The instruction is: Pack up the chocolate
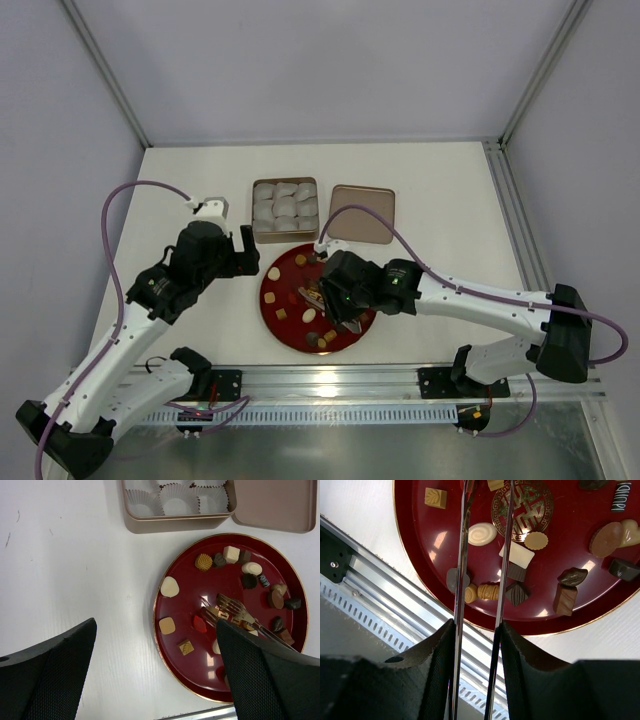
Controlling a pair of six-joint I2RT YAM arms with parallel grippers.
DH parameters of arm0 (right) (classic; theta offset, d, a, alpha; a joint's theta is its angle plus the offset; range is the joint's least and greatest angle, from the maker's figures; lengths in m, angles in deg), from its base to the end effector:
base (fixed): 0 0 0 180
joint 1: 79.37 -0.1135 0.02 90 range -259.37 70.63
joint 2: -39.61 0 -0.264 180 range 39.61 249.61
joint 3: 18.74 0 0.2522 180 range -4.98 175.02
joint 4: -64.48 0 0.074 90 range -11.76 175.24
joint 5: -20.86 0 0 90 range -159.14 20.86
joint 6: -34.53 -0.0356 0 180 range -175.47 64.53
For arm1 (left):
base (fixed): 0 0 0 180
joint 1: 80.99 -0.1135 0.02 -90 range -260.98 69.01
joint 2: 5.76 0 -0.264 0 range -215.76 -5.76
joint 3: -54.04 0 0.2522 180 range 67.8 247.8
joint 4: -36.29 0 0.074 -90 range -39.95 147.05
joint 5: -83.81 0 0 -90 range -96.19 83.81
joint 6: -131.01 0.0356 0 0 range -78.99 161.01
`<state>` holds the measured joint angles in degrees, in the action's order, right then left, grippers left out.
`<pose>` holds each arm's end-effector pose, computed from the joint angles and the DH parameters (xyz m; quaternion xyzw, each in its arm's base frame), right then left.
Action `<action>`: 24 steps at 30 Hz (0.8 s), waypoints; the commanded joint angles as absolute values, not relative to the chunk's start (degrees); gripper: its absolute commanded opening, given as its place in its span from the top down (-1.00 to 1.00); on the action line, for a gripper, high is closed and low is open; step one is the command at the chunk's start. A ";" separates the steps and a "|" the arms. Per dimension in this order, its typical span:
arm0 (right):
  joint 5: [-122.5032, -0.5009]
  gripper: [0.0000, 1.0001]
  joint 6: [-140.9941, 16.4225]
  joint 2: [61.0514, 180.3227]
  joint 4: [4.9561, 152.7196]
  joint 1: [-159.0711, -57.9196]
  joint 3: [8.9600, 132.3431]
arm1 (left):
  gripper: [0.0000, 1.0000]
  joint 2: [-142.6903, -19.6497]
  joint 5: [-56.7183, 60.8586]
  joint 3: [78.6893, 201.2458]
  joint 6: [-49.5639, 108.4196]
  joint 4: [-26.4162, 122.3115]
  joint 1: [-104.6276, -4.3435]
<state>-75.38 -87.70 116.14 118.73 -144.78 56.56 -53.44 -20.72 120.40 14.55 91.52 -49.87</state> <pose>0.1170 0.2463 0.2747 -0.2568 0.9185 0.1888 0.2342 0.1487 -0.0793 0.3249 -0.0208 0.8876 -0.1159 0.4454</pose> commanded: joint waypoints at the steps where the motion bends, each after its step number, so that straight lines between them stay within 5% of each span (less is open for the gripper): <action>1: -75.74 0.15 -87.29 116.16 116.92 -145.11 58.30 | -0.99 -52.79 -22.10 121.68 15.43 91.36 -49.78; 12: -75.38 0.23 -87.46 117.57 116.21 -145.20 57.07 | -0.99 -52.70 -22.19 120.80 15.61 91.10 -49.78; 24: -77.05 0.54 -86.59 116.95 119.28 -145.20 60.66 | -0.99 -52.17 -22.54 120.71 16.05 90.83 -49.78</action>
<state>-75.60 -87.33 117.65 119.10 -144.88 56.75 -53.20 -21.24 120.38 14.99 91.50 -49.87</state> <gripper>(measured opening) 0.316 0.996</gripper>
